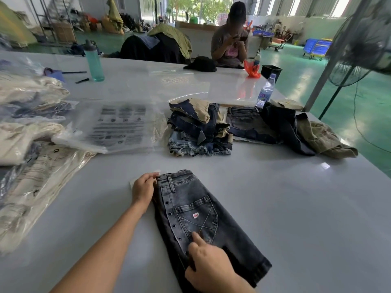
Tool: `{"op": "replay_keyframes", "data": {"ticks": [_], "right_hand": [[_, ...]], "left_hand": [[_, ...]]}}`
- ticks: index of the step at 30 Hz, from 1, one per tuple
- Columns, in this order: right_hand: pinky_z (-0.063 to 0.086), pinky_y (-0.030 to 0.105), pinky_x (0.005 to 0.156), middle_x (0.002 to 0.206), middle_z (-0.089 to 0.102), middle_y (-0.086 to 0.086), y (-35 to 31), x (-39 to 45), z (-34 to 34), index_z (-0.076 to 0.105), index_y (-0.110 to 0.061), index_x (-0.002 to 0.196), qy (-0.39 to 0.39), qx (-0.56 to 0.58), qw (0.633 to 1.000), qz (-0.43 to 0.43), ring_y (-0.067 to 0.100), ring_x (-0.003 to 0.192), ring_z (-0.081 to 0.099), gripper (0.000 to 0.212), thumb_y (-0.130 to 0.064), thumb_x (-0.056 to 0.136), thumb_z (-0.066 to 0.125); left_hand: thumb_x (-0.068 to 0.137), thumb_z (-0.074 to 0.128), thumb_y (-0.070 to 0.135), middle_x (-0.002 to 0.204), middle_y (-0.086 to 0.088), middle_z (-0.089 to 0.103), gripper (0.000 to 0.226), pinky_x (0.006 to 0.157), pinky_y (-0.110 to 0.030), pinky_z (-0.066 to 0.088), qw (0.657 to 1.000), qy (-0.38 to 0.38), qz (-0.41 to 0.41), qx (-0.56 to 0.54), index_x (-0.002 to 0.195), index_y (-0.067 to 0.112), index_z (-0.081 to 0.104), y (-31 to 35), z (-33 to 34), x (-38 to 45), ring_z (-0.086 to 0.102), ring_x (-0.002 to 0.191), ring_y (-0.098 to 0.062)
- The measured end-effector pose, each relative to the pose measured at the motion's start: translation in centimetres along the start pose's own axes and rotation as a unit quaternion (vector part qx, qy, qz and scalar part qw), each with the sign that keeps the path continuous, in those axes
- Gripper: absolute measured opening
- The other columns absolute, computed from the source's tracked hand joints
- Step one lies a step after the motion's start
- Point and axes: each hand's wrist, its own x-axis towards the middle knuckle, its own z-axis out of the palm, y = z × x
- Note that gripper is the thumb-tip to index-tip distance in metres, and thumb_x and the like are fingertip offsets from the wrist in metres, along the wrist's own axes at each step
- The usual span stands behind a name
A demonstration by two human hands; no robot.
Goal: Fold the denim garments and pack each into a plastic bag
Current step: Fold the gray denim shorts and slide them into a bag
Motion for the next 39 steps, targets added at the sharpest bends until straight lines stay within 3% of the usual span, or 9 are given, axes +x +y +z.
{"op": "replay_keyframes", "data": {"ticks": [3,6,11,14,19,22,25,30,39], "right_hand": [[0.047,0.023,0.043,0.122,0.064,0.016,-1.0,-0.6,0.5,0.068,-0.018,0.073,0.023,-0.056,0.998,0.013,0.014,0.061,0.068,0.044,-0.044,0.039,0.08],[0.029,0.016,0.025,0.088,0.075,-0.006,-1.8,-1.0,0.2,0.063,-0.022,0.048,0.074,-0.049,0.996,0.018,0.004,0.041,0.057,0.047,-0.046,0.01,0.076],[0.048,0.017,0.051,0.111,0.07,0.004,-2.7,-1.4,2.0,0.065,-0.022,0.06,0.094,-0.028,0.995,0.015,0.012,0.077,0.068,0.02,-0.028,0.066,0.048],[0.041,0.011,0.044,0.086,0.075,-0.005,-2.9,-2.2,3.8,0.062,-0.025,0.05,0.103,-0.007,0.994,0.023,0.009,0.06,0.067,0.024,-0.023,0.062,0.041],[0.044,0.012,0.038,0.088,0.074,-0.007,4.0,-1.7,0.4,0.077,-0.025,0.087,0.207,-0.079,0.975,-0.009,0.009,0.062,0.069,0.034,-0.026,0.062,0.055],[0.054,0.023,0.073,0.116,0.066,0.003,9.3,-1.7,-2.5,0.068,-0.019,0.114,0.145,-0.123,0.981,0.04,0.018,0.101,0.067,0.045,-0.008,0.072,0.055],[0.036,0.038,0.099,0.14,0.044,0.001,11.5,-0.9,-3.1,0.043,-0.025,0.135,0.023,-0.119,0.987,0.108,0.022,0.132,0.039,0.053,-0.007,0.085,0.046],[0.035,0.033,0.095,0.126,0.059,-0.002,5.3,4.3,-3.0,0.054,-0.024,0.123,0.161,-0.036,0.986,-0.012,0.021,0.119,0.05,0.033,-0.033,0.093,0.043],[0.006,0.035,0.119,0.16,-0.001,0.011,1.5,10.4,-0.8,0.01,-0.016,0.153,0.011,0.015,0.993,-0.12,0.024,0.148,0.001,0.073,-0.023,0.094,0.051]], "left_hand": [[0.092,0.056,0.037,0.087,-0.007,0.065,0.029,0.076,-0.031,0.042,0.997,-0.022,0.019,0.069,0.083,0.011,0.066,0.4,-0.5,-0.1,0.058,0.085,-0.022],[0.088,0.066,0.027,0.1,-0.007,0.068,0.026,0.085,-0.03,0.045,0.986,-0.049,0.04,0.155,0.103,0.006,0.067,0.0,-0.3,0.0,0.061,0.094,-0.024],[0.091,0.055,0.007,0.115,-0.012,0.065,0.027,0.087,-0.031,0.044,0.979,-0.069,0.036,0.187,0.115,0.013,0.064,0.2,-0.4,0.2,0.06,0.105,-0.029],[0.091,0.059,0.023,0.106,-0.005,0.065,0.015,0.081,-0.031,0.043,0.972,-0.082,0.025,0.219,0.104,0.018,0.064,0.5,-0.3,0.0,0.059,0.099,-0.027],[0.082,0.068,0.02,0.066,0.0,0.048,0.028,0.058,-0.031,0.03,0.972,-0.064,0.016,0.224,0.068,0.014,0.045,1.6,0.1,-1.5,0.045,0.07,-0.021],[0.079,0.066,0.009,0.051,0.001,0.037,0.039,0.052,-0.031,0.024,0.99,-0.048,-0.02,0.131,0.054,0.015,0.038,0.9,0.5,-3.3,0.036,0.056,-0.018],[0.081,0.066,0.012,0.046,0.003,0.035,0.043,0.051,-0.029,0.024,0.987,-0.078,-0.012,0.138,0.049,0.016,0.038,-0.1,0.1,-4.9,0.033,0.051,-0.015],[0.084,0.061,0.029,0.066,-0.01,0.05,0.025,0.065,-0.033,0.041,0.996,-0.035,-0.083,0.026,0.069,0.011,0.052,-0.6,-0.9,-6.4,0.05,0.068,-0.021],[0.083,0.06,-0.014,0.089,-0.013,0.069,0.02,0.076,-0.031,0.048,0.967,-0.143,-0.163,-0.134,0.095,0.001,0.064,-1.3,-2.4,-8.8,0.061,0.085,-0.024]]}}
